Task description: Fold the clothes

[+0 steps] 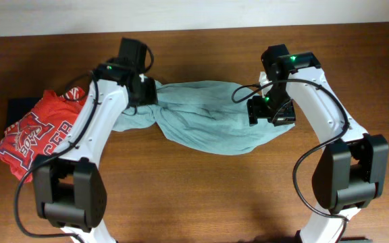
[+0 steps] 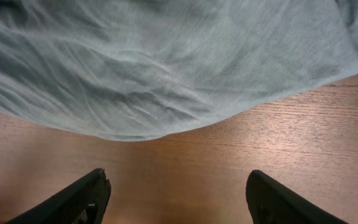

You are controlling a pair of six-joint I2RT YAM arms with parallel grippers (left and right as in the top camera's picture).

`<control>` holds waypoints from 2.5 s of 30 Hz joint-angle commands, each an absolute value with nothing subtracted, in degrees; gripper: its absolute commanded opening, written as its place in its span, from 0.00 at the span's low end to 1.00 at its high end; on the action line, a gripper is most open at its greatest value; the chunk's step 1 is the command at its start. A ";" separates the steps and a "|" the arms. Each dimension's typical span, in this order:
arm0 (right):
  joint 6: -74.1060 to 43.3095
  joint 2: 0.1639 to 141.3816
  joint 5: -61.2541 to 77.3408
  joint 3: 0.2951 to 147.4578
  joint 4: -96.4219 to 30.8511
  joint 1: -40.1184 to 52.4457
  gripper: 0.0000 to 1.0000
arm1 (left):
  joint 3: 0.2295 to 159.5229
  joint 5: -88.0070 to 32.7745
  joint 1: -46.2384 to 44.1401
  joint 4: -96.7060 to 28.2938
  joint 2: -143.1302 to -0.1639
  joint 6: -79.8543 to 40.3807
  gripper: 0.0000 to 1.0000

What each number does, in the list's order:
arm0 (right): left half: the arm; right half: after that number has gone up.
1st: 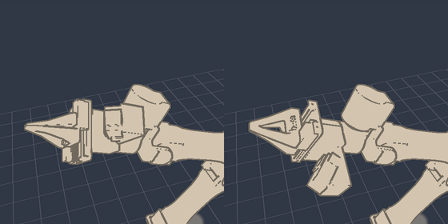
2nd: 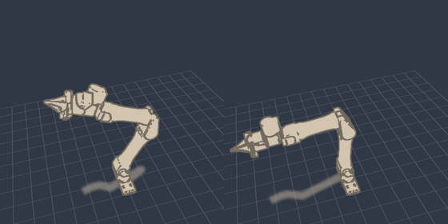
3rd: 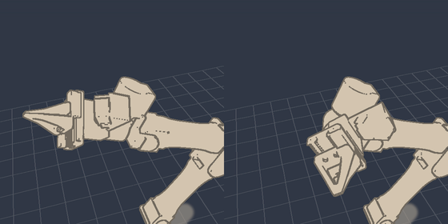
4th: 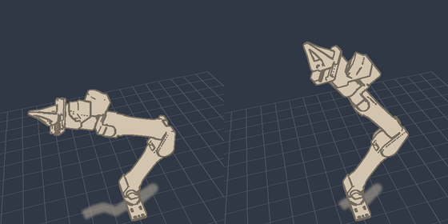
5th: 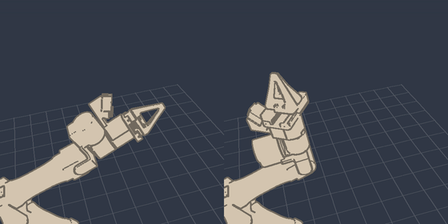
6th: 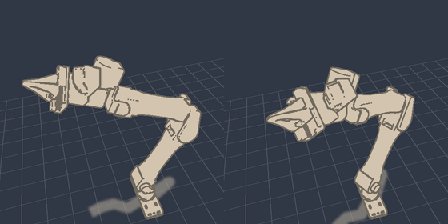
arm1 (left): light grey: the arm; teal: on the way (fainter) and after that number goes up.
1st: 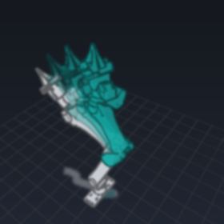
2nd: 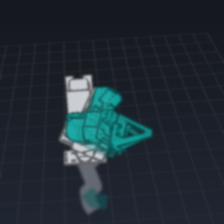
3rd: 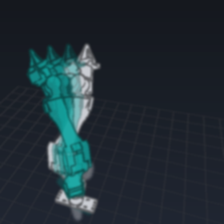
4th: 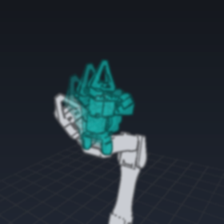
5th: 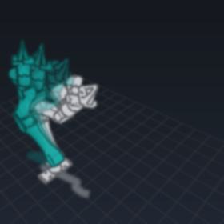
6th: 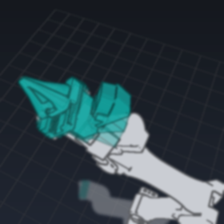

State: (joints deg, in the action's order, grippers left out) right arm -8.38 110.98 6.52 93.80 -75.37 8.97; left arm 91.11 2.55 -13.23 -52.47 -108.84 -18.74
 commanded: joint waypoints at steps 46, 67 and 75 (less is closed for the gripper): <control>-8.38 111.07 7.05 93.91 -74.98 9.06 0.75 | 92.75 1.91 -13.85 -44.45 -112.86 -14.79 0.01; -4.97 111.07 19.79 93.34 -77.52 5.87 0.76 | 115.33 12.75 -13.89 -60.05 -106.48 -9.45 0.01; -4.21 111.07 16.29 86.35 -70.67 7.20 0.76 | 115.33 13.15 -13.89 -60.10 -106.48 -9.45 0.01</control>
State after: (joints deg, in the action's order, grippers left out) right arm -3.46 110.98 17.87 89.80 -72.05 6.98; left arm 115.39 11.70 -14.28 -60.10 -106.37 -10.24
